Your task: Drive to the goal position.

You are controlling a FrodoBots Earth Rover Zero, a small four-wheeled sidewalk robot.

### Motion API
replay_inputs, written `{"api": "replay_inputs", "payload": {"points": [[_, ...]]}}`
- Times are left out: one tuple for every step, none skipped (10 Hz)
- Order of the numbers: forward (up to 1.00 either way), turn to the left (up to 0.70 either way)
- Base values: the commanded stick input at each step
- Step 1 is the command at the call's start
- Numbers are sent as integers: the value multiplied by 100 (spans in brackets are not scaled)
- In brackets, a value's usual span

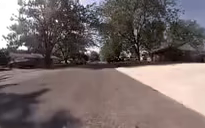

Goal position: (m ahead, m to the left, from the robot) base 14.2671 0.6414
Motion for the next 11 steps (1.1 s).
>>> {"api": "replay_inputs", "payload": {"points": [[69, 3], [69, 3], [69, 3], [69, 3], [69, 3], [69, 3], [69, 3], [69, 3], [69, 3], [69, 3], [69, 3]]}}
